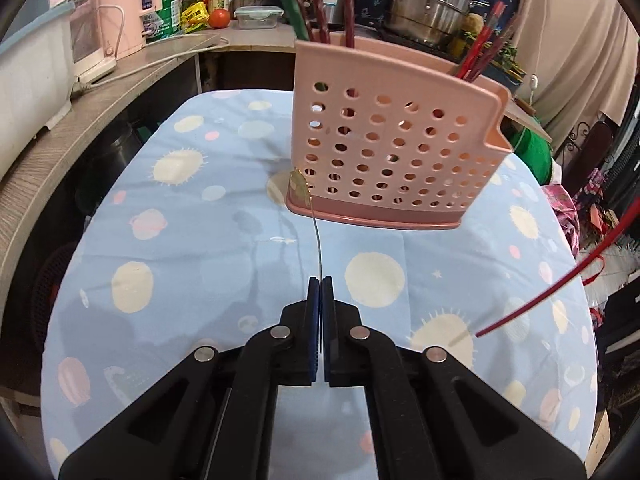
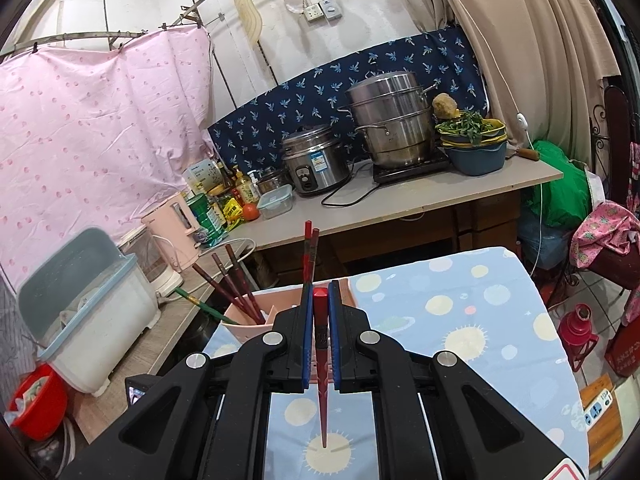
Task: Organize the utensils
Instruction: 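Lift the spoon into the basket with the left tool while the right tool lowers the chopstick in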
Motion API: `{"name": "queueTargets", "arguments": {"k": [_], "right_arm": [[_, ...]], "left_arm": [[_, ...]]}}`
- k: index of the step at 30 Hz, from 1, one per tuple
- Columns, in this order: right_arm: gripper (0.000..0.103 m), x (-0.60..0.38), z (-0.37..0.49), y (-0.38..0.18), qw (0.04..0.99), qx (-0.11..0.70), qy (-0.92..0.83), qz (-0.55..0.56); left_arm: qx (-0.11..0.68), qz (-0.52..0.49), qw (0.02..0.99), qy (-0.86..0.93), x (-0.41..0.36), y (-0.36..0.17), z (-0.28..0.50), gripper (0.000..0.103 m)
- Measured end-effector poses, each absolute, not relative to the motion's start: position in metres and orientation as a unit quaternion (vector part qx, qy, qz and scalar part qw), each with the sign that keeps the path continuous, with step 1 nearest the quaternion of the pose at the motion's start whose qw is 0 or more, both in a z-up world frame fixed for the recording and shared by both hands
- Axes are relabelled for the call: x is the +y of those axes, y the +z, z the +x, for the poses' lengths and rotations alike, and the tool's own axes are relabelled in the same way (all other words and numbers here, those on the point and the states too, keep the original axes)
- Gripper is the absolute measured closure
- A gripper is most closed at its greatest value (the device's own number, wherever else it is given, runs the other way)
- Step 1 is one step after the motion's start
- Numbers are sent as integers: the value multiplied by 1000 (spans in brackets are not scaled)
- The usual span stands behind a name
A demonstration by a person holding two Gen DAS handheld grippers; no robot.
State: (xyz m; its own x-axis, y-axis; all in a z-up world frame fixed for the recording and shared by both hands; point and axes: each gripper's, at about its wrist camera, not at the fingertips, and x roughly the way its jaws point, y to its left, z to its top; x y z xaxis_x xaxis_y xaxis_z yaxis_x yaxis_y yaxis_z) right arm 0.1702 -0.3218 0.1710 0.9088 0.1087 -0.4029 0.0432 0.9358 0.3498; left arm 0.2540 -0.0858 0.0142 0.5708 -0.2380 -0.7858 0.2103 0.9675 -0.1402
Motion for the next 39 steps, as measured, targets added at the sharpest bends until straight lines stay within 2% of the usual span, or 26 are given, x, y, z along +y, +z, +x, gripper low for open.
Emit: {"name": "queueTargets", "arguments": {"k": [9,15,21,27,39], "right_arm": [[96,-311,179,200,967,191,25,165],[96,-307,196,241,976,146,28,161],[96,-302,230,262,980,125,20,154],[96,-299,265,261,978,128,17,164],[96,-286,290,272,981,126,21,145]], "left_arm": [[441,-8,883,-158,-68,71,230,102],[421,-2,885,-198,-57,124,210,102],[407,-15,883,-233,-64,169,219,102],[436,-47,867,-236,-78,169,266,102],[528,-135,811,-213,-76,117,318,102]]}}
